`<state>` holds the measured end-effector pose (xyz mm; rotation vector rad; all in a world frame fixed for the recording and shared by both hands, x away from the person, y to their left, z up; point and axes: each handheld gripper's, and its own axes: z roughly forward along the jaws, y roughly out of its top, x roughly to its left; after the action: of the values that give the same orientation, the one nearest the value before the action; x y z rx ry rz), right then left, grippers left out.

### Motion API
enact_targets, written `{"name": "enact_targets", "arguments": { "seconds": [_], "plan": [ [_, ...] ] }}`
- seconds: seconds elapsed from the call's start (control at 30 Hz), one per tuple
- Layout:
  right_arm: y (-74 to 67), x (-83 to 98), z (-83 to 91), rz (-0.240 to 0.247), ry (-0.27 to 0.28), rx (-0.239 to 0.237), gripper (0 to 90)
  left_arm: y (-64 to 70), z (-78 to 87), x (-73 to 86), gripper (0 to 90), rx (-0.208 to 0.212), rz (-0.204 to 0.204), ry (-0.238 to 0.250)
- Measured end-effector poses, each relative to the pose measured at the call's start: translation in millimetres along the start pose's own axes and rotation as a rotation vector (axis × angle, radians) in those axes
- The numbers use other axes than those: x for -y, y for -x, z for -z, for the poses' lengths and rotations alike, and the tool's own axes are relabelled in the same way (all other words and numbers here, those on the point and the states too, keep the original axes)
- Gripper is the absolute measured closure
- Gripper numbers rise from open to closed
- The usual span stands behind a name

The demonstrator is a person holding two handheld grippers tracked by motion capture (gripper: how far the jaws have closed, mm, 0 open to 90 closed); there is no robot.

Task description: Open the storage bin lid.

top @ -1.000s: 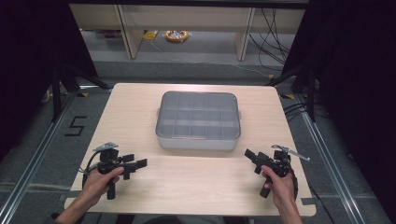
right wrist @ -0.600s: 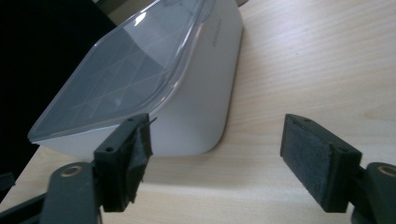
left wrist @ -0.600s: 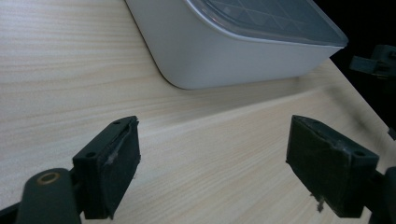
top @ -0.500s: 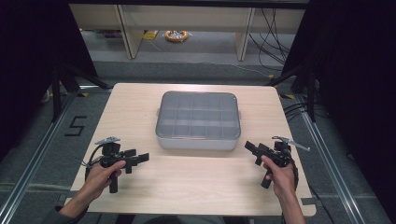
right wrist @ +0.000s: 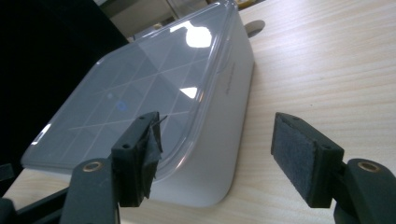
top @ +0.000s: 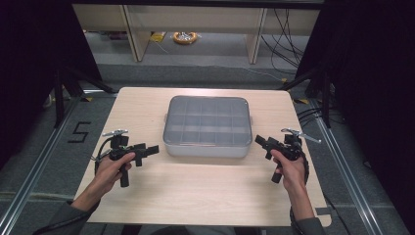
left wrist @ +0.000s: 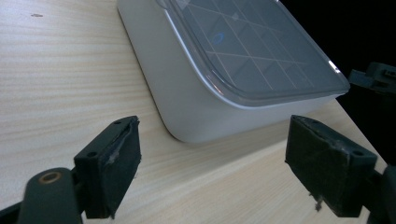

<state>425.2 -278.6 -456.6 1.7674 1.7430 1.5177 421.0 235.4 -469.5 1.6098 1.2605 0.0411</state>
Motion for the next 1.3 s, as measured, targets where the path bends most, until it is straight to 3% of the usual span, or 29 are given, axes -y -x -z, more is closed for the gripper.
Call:
{"name": "enact_targets", "arguments": {
  "seconds": [0.03, 0.07, 0.1, 0.13, 0.17, 0.4, 0.43, 0.47, 0.67, 0.7, 0.73, 0.77, 0.93, 0.97, 1.0, 1.03, 1.07, 1.13, 1.17, 1.2, 1.27, 1.3],
  "plan": [
    [0.0, 0.0, 0.0, 0.000, 0.000, 0.000, 34.3, 0.5, -1.1, -1.0, 17.5, 0.001, 0.009, 0.001],
    [-2.9, -0.5, -2.6, -0.061, -0.010, -0.007, 34.3, 0.4, -3.7, -3.0, 17.7, -0.003, 0.008, -0.001],
    [-2.9, -0.5, -2.6, -0.061, -0.010, -0.007, 34.3, 0.4, -3.7, -3.0, 17.7, -0.003, 0.008, -0.001],
    [-0.8, -1.7, -5.2, -0.031, -0.010, -0.001, 35.0, -0.9, -5.5, -5.0, 17.7, -0.003, 0.005, -0.007],
    [-2.7, -2.5, -6.0, -0.058, -0.020, 0.000, 35.1, -1.2, -6.3, -5.9, 17.7, -0.004, 0.011, -0.005],
    [-2.3, -8.7, -14.1, -0.082, -0.019, -0.007, 37.3, -3.0, -14.9, -13.1, 18.7, -0.003, 0.015, -0.002],
    [0.0, -9.5, -16.1, -0.044, -0.016, -0.012, 38.1, -2.8, -16.2, -14.9, 19.0, -0.004, 0.015, -0.006],
    [-2.1, -9.6, -17.7, -0.070, -0.027, -0.005, 38.7, -2.8, -17.5, -16.4, 19.2, -0.008, 0.017, -0.006],
    [-6.4, -12.6, -27.7, -0.077, -0.036, -0.023, 41.9, -3.8, -26.7, -26.7, 25.4, -0.016, 0.030, 0.012],
    [-6.4, -12.6, -27.7, -0.077, -0.036, -0.023, 41.9, -5.3, -27.3, -28.0, 25.4, -0.017, 0.018, -0.003],
    [-6.4, -12.8, -29.7, -0.071, -0.028, -0.031, 42.0, -5.5, -30.9, -29.3, 26.4, -0.021, 0.031, 0.015],
    [-7.1, -13.3, -31.2, -0.066, -0.032, -0.021, 42.1, -8.5, -32.8, -31.4, 27.6, -0.029, 0.019, -0.002],
    [-8.2, -15.6, -40.3, -0.088, -0.034, -0.027, 42.1, -13.8, -43.6, -39.6, 31.5, -0.049, 0.042, -0.002],
    [-3.9, -16.6, -43.4, -0.042, -0.021, -0.030, 42.1, -13.9, -45.7, -41.5, 32.8, -0.050, 0.047, 0.000],
    [-3.7, -17.1, -45.7, -0.048, -0.015, -0.032, 42.2, -14.7, -47.2, -43.4, 34.8, -0.053, 0.041, -0.004],
    [-7.0, -18.8, -47.3, -0.103, -0.031, -0.038, 42.6, -14.2, -49.6, -45.2, 37.1, -0.056, 0.048, -0.002],
    [-7.6, -20.1, -48.5, -0.117, -0.034, -0.042, 42.8, -14.0, -54.4, -49.5, 38.2, -0.054, 0.054, -0.006],
    [-6.9, -21.6, -49.8, -0.113, -0.038, -0.035, 42.9, -14.4, -56.8, -51.9, 38.8, -0.057, 0.048, -0.013],
    [-6.0, -23.2, -51.5, -0.110, -0.033, -0.030, 43.0, -14.7, -60.3, -55.1, 39.4, -0.058, 0.053, -0.017],
    [-6.7, -25.3, -52.1, -0.137, -0.042, -0.029, 43.0, -14.2, -63.7, -56.8, 39.9, -0.063, 0.065, -0.007],
    [-3.9, -28.0, -55.6, -0.117, -0.028, -0.012, 43.0, -16.8, -70.0, -62.0, 41.2, -0.083, 0.067, -0.015],
    [-4.5, -29.3, -56.3, -0.133, -0.039, -0.015, 43.2, -18.0, -73.4, -64.6, 42.2, -0.081, 0.078, -0.014]
  ]
}}
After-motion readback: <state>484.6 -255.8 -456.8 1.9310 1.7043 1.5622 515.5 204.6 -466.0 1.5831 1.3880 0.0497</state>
